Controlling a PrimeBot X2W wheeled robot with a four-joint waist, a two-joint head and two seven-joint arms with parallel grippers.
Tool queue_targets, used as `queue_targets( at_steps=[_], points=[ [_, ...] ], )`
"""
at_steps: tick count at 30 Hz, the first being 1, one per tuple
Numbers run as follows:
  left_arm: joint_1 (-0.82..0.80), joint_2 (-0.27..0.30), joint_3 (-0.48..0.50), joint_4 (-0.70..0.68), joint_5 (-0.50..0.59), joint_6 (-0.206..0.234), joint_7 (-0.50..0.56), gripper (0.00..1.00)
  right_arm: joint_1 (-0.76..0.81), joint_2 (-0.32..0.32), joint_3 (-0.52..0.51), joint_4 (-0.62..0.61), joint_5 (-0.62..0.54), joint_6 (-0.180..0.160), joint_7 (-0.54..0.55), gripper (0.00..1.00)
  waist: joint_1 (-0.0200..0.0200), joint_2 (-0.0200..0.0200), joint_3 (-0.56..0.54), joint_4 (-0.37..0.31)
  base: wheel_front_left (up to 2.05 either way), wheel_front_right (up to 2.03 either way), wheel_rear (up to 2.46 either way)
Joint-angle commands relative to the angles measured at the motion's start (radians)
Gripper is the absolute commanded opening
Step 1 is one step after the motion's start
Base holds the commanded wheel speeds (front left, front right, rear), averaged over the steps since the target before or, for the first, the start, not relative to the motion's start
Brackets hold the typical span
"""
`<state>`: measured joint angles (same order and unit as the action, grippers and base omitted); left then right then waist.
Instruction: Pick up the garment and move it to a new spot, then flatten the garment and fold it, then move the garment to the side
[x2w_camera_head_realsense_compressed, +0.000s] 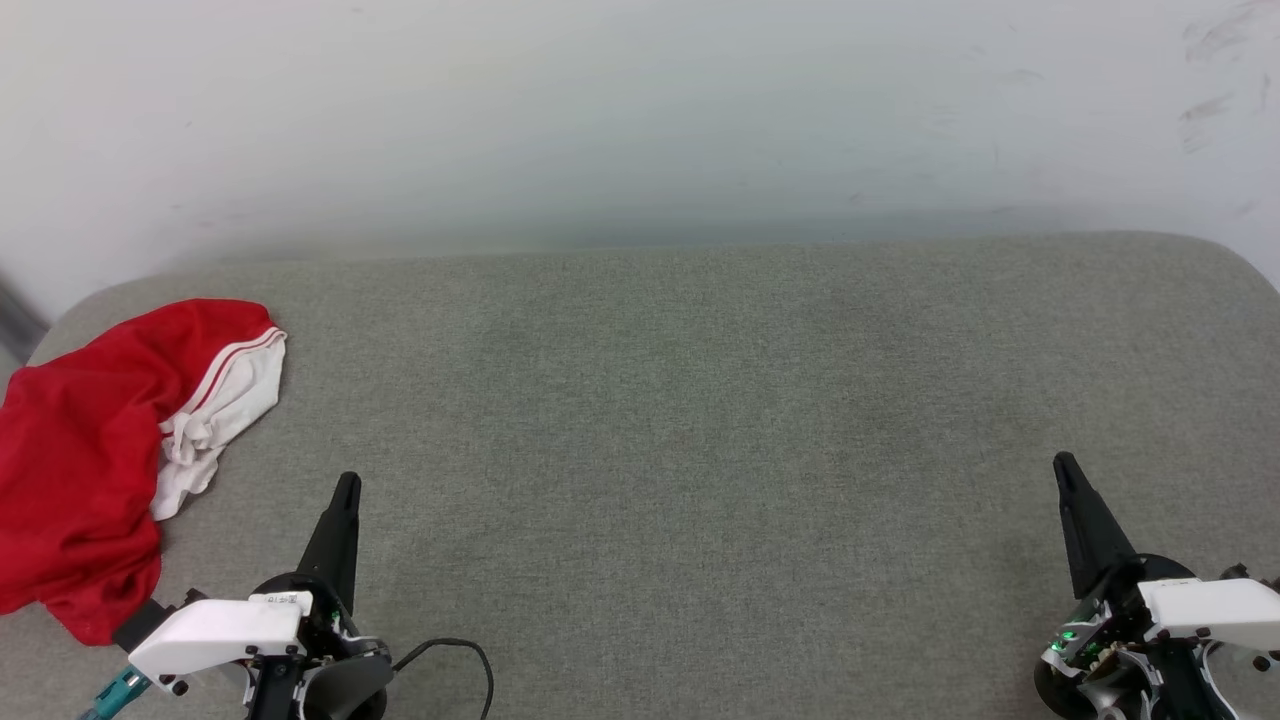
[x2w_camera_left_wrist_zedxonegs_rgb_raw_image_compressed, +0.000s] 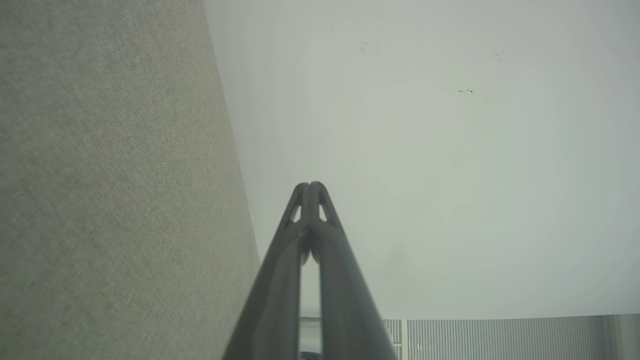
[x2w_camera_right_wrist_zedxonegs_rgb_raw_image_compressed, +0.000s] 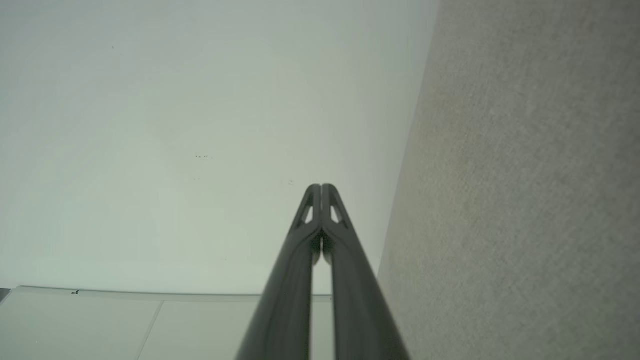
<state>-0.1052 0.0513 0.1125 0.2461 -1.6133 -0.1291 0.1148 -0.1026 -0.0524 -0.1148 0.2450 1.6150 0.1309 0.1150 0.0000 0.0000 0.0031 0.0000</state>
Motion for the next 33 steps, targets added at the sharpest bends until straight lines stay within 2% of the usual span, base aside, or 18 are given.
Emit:
queue_targets(
  at_steps=[1,33],
  points=[
    [-0.008,-0.001,0.005,0.0,0.003,-0.003,0.003,0.0,-0.012,0.004,0.0,0.001,-0.005,0.0,0.001,0.0,0.0,0.0,0.0,0.0,0.0,0.0,0.0],
    [-0.008,-0.001,0.004,0.0,0.002,-0.003,0.002,0.0,-0.012,0.004,0.0,0.001,-0.005,0.0,0.001,0.0,0.0,0.0,0.0,0.0,0.0,0.0,0.0]
  ],
)
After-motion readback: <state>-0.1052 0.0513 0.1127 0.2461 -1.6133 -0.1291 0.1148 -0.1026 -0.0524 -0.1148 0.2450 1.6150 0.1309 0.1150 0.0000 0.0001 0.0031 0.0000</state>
